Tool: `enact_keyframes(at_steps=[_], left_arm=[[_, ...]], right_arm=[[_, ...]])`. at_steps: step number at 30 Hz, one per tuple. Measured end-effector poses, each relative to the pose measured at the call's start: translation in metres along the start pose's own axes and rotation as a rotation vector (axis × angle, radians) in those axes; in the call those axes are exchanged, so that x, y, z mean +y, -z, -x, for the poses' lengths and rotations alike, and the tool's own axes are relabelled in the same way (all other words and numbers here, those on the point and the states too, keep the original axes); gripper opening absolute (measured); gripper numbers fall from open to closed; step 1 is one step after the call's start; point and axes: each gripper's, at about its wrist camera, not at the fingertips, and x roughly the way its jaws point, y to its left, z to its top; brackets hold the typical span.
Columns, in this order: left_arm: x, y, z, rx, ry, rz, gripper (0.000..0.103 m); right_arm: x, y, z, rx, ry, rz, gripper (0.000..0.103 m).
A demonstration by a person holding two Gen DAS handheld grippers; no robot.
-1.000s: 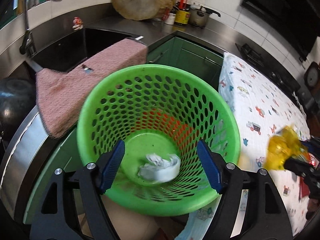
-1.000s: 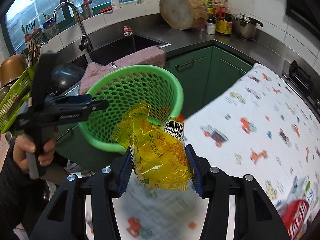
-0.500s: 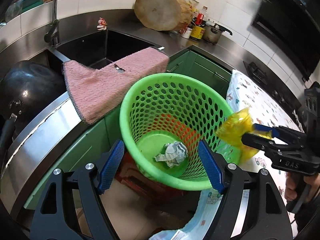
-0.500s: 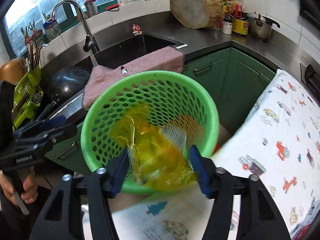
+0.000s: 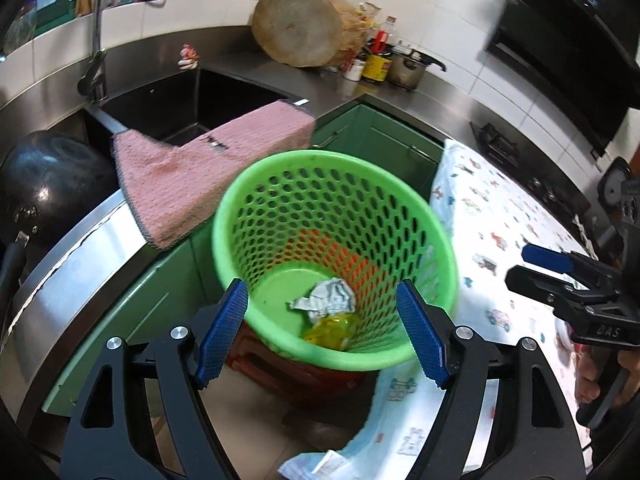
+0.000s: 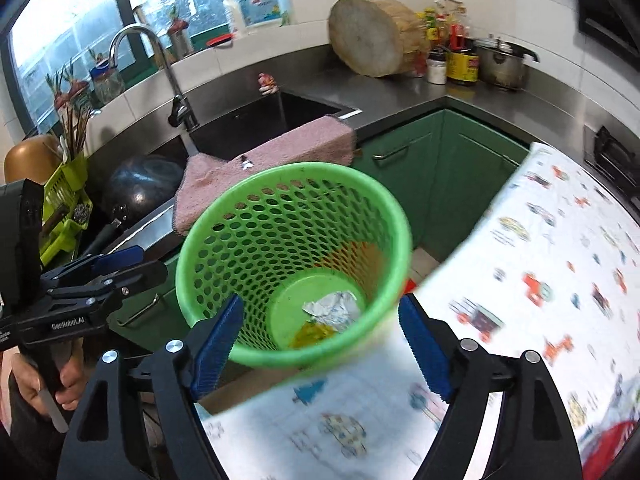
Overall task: Collect trash
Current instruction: 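Open the right tool to drop the yellow bag into the basket, then move both tools back over the remaining trash on the table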
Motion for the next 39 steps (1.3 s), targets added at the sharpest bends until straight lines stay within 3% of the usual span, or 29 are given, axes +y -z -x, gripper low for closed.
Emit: enact_keyframes(at_steps=[11, 24, 31, 39], left_arm=[[-0.066, 0.008, 0.004, 0.009, 0.083, -0.081, 0.076], [-0.170, 0.026, -0.001, 0.047, 0.191, -0.225, 0.076], [-0.219, 0.038, -0.009, 0.089, 0.247, -0.276, 0.076], [-0.278, 0.047, -0.015, 0.122, 0.295, -0.379, 0.076]], right_arm=[[-0.065, 0.065, 0.088, -0.045, 0.137, -0.135, 0.079], [-0.160, 0.152, 0.208, -0.088, 0.365, -0.280, 0.079], [-0.217, 0.183, 0.234, -0.079, 0.410, -0.389, 0.079], [-0.239, 0.203, 0.247, -0.068, 0.429, -0.424, 0.078]])
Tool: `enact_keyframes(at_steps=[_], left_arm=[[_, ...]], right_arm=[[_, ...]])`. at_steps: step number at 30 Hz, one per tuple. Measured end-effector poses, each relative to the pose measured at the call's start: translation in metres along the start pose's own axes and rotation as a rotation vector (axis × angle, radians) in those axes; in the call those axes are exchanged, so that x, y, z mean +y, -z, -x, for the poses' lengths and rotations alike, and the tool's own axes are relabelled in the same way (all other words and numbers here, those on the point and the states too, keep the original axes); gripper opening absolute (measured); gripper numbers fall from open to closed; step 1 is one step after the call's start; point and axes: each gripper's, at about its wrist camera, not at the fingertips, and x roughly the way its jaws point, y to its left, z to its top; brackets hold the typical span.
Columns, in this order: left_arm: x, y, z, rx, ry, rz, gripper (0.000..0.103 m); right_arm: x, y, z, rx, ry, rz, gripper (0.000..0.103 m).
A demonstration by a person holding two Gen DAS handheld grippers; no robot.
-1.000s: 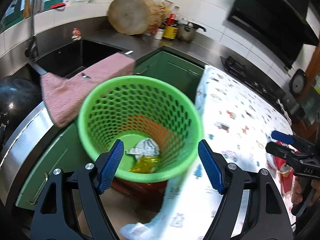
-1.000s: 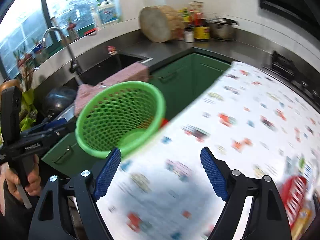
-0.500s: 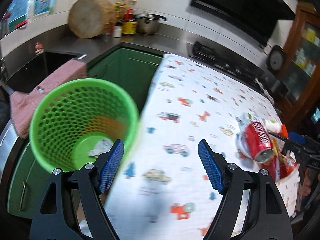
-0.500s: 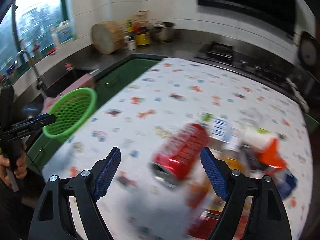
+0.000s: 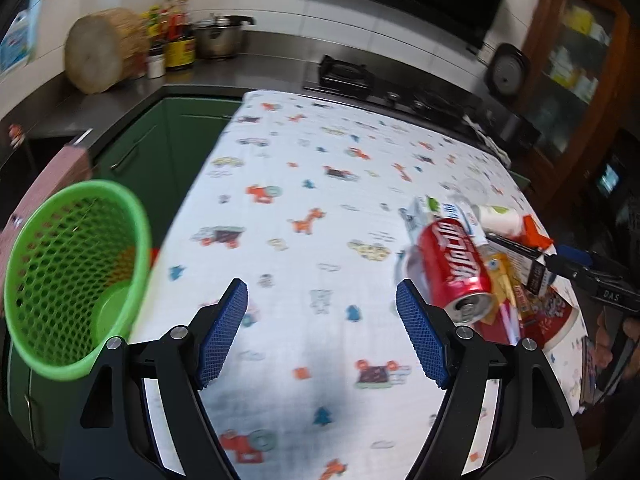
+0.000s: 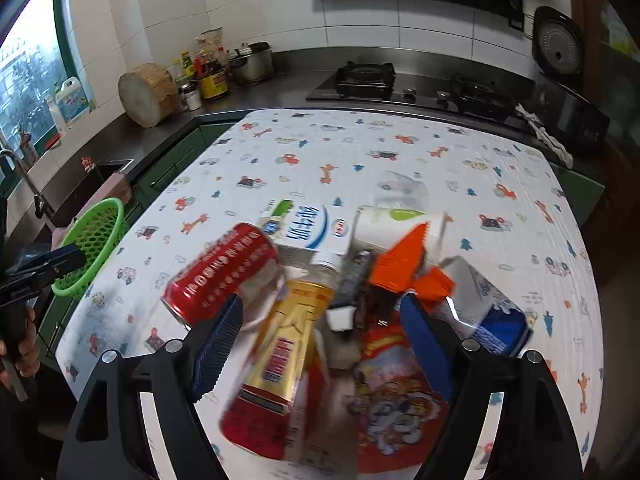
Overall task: Collect trash
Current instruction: 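Move both tools back over the remaining trash on the table, then grasp the red Coca-Cola can with the left tool while the right tool grasps the red cartoon paper cup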
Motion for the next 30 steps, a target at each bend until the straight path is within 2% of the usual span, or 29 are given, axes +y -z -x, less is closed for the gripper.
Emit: enact_keyframes(at_steps=[4, 15, 21, 30], left_arm=[[-0.024, -0.008, -0.011, 0.020, 0.039, -0.033, 0.076], [-0.088, -0.021, -0.053, 0.110, 0.135, -0.101, 0.076], [-0.109, -0.026, -0.080, 0.171, 0.134, -0.140, 0.076], [-0.121, -0.028, -0.113, 0.254, 0.117, -0.181, 0.076]], right_arm=[[-0.013, 0.011, 0.004, 0.025, 0.018, 0.007, 0.078], [-0.035, 0.034, -0.014, 0.176, 0.009, 0.063, 0.078], [-0.037, 0.037, -0.031, 0.236, 0.006, 0.100, 0.078], [-0.040, 0.037, -0.046, 0.289, 0.019, 0.135, 0.077]])
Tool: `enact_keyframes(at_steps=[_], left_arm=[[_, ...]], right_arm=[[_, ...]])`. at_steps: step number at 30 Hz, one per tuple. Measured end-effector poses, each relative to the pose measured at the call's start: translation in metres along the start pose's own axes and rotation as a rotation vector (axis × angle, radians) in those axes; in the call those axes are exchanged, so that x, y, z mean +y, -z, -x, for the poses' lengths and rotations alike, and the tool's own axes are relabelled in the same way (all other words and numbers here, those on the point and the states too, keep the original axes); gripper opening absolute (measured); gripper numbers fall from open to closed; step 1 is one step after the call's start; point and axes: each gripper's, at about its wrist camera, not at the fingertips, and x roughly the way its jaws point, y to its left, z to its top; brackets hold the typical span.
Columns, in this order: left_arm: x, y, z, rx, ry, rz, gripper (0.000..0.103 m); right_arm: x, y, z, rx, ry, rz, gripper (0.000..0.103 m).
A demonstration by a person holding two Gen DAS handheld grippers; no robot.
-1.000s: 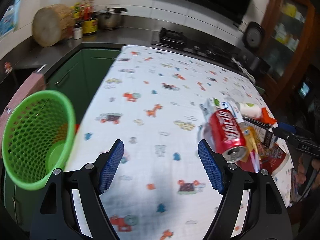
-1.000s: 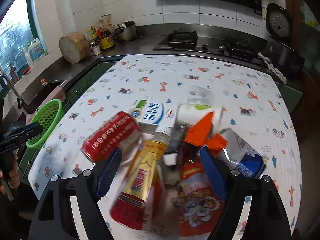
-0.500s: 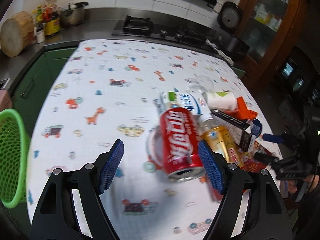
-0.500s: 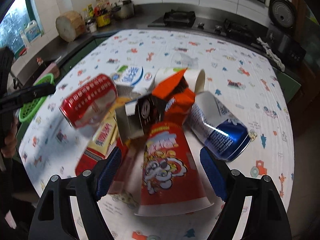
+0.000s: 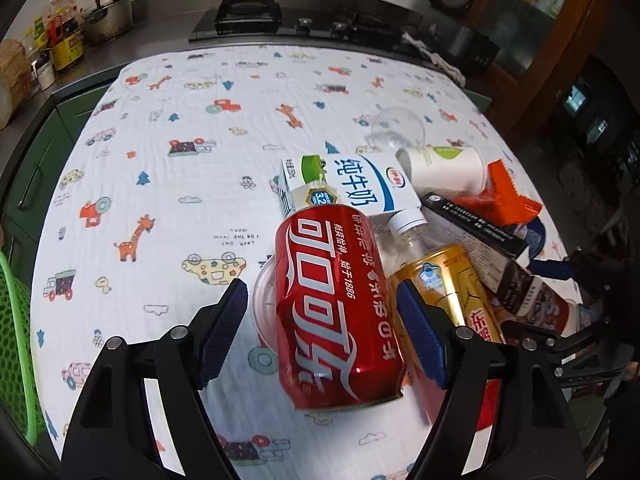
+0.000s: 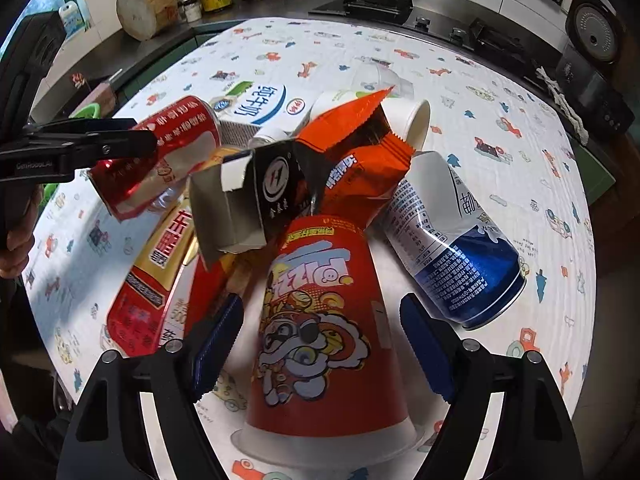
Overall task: Collect trash
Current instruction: 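Grasp the red Coca-Cola can with the left tool while the right tool grasps the red cartoon paper cup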
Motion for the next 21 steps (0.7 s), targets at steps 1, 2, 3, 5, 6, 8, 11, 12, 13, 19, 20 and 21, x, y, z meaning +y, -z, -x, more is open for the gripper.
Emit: enact_keyframes(at_steps=[1, 2, 3, 5, 6, 8, 11, 12, 13, 19, 20, 21], left_arm=[[0.000, -0.001, -0.002, 0.002, 0.003, -0.005, 0.076], [-0.001, -0.001, -0.003, 0.005, 0.003, -0.007, 0.076], [-0.001, -0.001, -0.005, 0.009, 0.005, -0.011, 0.075], [-0.002, -0.001, -0.007, 0.011, 0.004, -0.019, 0.074], [-0.004, -0.002, -0.007, 0.013, -0.001, -0.026, 0.074], [-0.005, -0.002, -0.010, 0.021, 0.000, -0.035, 0.070], [-0.007, -0.001, -0.014, 0.037, 0.010, -0.042, 0.063], [-0.007, -0.001, -0.013, 0.033, 0.008, -0.045, 0.063], [-0.008, 0.000, -0.013, 0.031, 0.008, -0.048, 0.063], [-0.008, 0.004, -0.008, 0.011, 0.014, -0.052, 0.062], [-0.006, 0.005, -0.006, 0.007, 0.018, -0.047, 0.062], [-0.005, 0.006, -0.003, 0.002, 0.021, -0.044, 0.062]], right_arm=[[0.000, 0.000, -0.001, 0.005, 0.000, 0.002, 0.074], [0.000, 0.000, -0.003, 0.011, -0.001, 0.005, 0.074], [0.000, 0.000, -0.004, 0.016, -0.002, 0.007, 0.073], [0.001, 0.002, -0.006, 0.025, 0.002, 0.013, 0.071], [0.001, 0.002, -0.007, 0.028, 0.001, 0.015, 0.068], [0.001, 0.002, -0.007, 0.028, 0.009, 0.015, 0.066], [0.001, 0.003, -0.006, 0.024, 0.009, 0.011, 0.066], [0.001, 0.004, -0.005, 0.023, 0.010, 0.010, 0.066], [0.002, 0.005, -0.004, 0.021, 0.012, 0.011, 0.066], [0.006, 0.011, 0.010, -0.002, 0.022, 0.013, 0.066], [0.006, 0.012, 0.012, -0.007, 0.023, 0.012, 0.066], [0.007, 0.014, 0.016, -0.015, 0.024, 0.010, 0.066]])
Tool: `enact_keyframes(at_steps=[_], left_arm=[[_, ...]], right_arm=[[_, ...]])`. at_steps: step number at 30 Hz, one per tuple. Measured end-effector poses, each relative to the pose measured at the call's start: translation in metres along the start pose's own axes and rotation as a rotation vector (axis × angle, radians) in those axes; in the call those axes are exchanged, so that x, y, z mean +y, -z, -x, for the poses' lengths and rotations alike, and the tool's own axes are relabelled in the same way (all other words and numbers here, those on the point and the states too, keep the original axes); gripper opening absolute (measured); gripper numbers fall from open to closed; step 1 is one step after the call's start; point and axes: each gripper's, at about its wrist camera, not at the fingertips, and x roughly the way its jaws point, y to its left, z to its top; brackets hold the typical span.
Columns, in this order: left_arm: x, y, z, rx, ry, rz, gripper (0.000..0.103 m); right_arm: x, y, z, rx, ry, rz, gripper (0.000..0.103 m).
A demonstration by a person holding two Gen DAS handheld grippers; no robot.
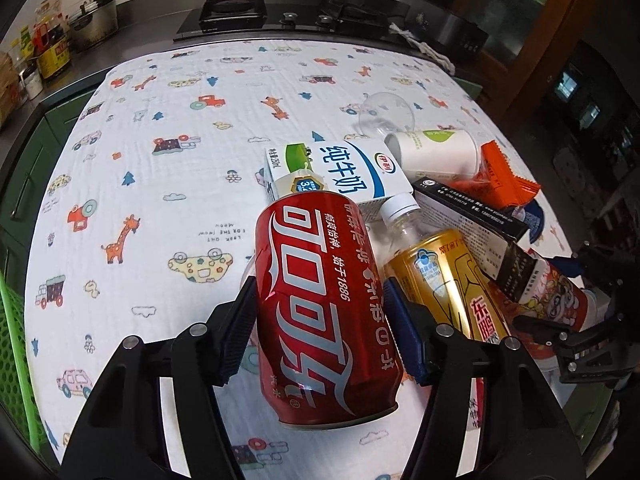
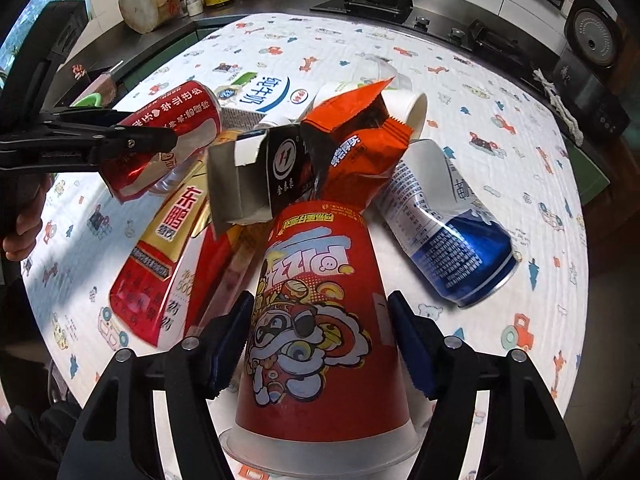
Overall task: Collect trash
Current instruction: 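Grasp the red Coca-Cola can with the left tool while the right tool grasps the red cartoon paper cup, then carry the can into the green basket and open the left tool while the right tool carries the cup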
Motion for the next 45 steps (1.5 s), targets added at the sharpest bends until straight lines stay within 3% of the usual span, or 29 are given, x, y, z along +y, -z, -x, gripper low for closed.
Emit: enact_keyframes(at_steps=[16, 26, 37, 45], left_arm=[[0.063, 0.030, 0.078, -0.151, -0.015, 0.104, 0.062], [0.155, 0.063, 0.140, -0.241, -0.143, 0.241, 0.062], [0.273, 0.102, 0.166, -0.252, -0.295, 0.442, 0.062], [0.330, 0.123, 0.148, -0.199, -0.330, 0.546, 0.062]], right_arm=[[0.037, 0.000, 0.063, -0.112, 0.025, 0.051, 0.066], [0.106, -0.042, 0.066, -0.172, -0.053, 0.156, 0.066], [0.196, -0.093, 0.041, -0.178, -0.153, 0.263, 0.066], [0.246, -0.119, 0.019, -0.159, -0.212, 0.315, 0.066]])
